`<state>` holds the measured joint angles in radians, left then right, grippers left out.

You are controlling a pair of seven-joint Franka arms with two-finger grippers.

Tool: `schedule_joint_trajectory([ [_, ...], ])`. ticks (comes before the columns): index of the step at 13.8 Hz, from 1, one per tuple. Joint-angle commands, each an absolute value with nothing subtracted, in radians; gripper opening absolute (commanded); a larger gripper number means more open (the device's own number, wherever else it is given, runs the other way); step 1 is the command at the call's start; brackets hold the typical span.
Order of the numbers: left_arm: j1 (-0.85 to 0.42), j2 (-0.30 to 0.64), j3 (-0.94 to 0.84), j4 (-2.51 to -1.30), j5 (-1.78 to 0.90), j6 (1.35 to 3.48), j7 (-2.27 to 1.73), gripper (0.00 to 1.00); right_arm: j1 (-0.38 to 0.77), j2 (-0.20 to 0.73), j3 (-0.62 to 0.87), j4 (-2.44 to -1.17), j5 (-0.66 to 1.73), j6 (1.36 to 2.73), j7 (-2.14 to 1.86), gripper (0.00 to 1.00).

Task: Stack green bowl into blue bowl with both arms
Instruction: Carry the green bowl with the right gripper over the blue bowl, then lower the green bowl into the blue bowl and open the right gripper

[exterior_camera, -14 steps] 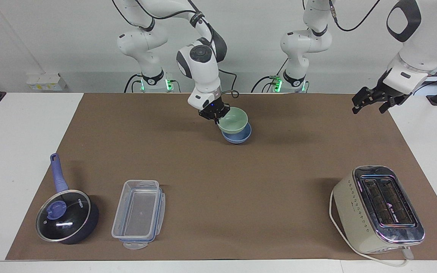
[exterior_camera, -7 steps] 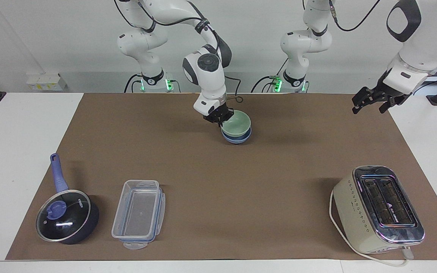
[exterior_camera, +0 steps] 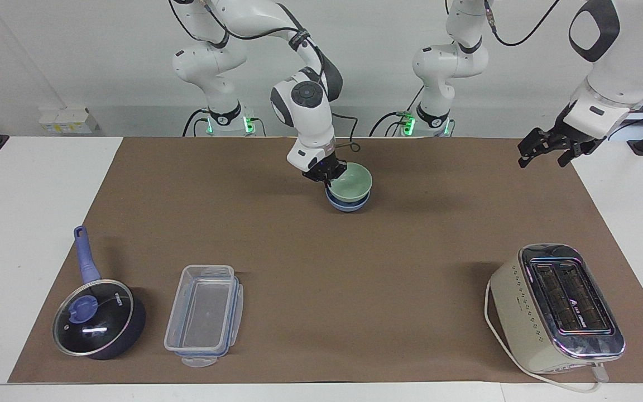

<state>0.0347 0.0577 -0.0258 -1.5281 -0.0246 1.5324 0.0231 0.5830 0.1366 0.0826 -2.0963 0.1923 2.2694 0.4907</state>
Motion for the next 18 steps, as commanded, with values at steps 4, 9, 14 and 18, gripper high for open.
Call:
schedule_joint_trajectory([
  [4,0.044,0.054,-0.032,-1.525,-0.014,1.517,0.020,1.00,0.580,0.144,0.087,-2.103,0.221,2.293,0.486,0.00],
  [9,0.044,0.054,-0.032,-1.525,-0.014,1.517,0.020,1.00,0.574,0.144,0.087,-2.105,0.222,2.293,0.469,0.03],
  [14,0.044,0.054,-0.032,-1.526,-0.014,1.517,0.020,1.00,0.574,0.146,0.087,-2.103,0.221,2.292,0.486,0.25],
  [18,0.044,0.054,-0.032,-1.525,-0.014,1.517,0.020,1.00,0.566,0.123,0.084,-2.091,0.222,2.286,0.474,0.30],
])
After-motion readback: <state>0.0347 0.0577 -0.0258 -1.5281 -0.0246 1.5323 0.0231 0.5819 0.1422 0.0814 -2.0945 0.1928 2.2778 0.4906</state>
